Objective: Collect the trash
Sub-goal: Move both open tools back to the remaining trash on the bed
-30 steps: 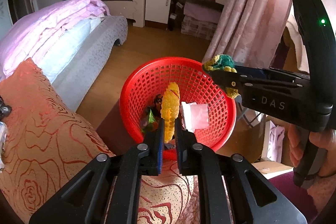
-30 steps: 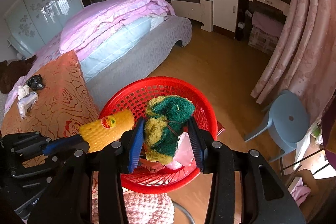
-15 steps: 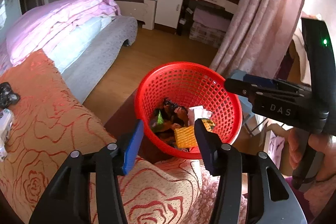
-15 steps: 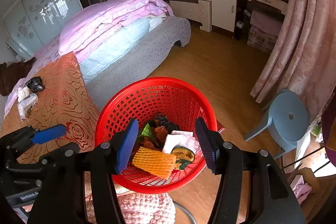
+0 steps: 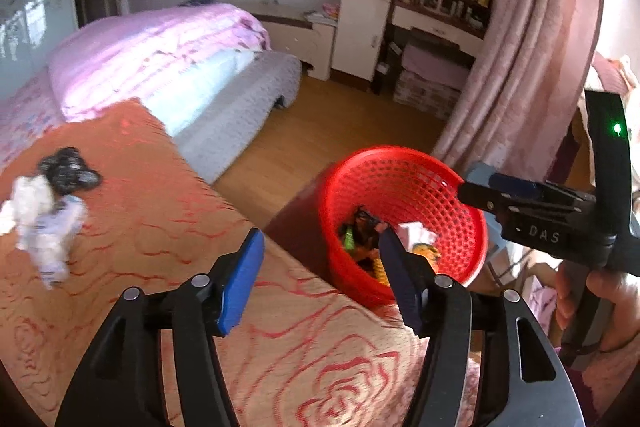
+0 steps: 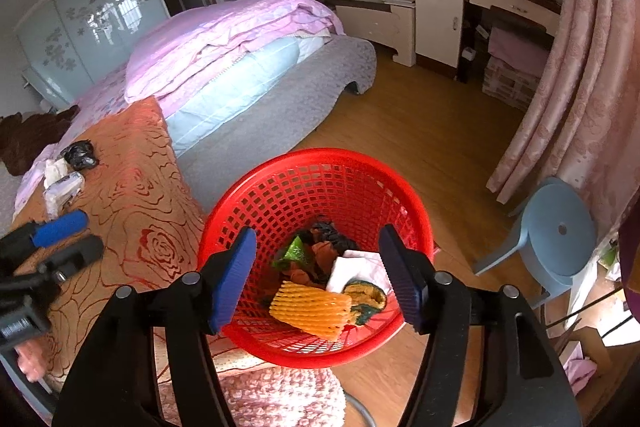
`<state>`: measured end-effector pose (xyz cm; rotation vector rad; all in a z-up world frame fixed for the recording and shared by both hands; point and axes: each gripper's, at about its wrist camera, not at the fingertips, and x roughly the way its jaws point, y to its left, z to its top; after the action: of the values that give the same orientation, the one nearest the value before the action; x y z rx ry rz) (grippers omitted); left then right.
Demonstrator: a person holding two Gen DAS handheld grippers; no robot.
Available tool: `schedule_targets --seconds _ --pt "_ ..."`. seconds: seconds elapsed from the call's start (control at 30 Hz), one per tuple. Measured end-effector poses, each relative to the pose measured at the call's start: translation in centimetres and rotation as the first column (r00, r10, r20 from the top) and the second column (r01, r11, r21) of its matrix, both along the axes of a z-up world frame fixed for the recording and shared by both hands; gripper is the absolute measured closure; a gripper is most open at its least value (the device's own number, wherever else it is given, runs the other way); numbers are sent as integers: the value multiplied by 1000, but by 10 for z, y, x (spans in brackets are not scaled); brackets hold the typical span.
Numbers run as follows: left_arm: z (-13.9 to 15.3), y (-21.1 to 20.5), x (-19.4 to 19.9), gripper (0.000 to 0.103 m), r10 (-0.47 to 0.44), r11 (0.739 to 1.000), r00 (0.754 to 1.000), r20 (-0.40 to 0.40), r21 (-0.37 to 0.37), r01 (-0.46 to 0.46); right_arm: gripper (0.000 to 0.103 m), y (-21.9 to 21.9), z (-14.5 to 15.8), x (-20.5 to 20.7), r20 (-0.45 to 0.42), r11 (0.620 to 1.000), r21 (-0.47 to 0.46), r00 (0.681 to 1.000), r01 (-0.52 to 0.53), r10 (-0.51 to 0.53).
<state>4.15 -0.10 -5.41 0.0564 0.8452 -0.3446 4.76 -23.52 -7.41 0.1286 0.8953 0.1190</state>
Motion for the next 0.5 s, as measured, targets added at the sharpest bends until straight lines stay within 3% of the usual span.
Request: schedule_targets --seconds 0.23,0.5 --pt "24 48 -4 41 140 989 988 70 35 -142 40 17 4 -4 26 999 -7 999 -47 47" --pt "41 124 -10 40 320 945 941 110 39 -325 36 46 6 -9 42 994 -20 994 -105 105"
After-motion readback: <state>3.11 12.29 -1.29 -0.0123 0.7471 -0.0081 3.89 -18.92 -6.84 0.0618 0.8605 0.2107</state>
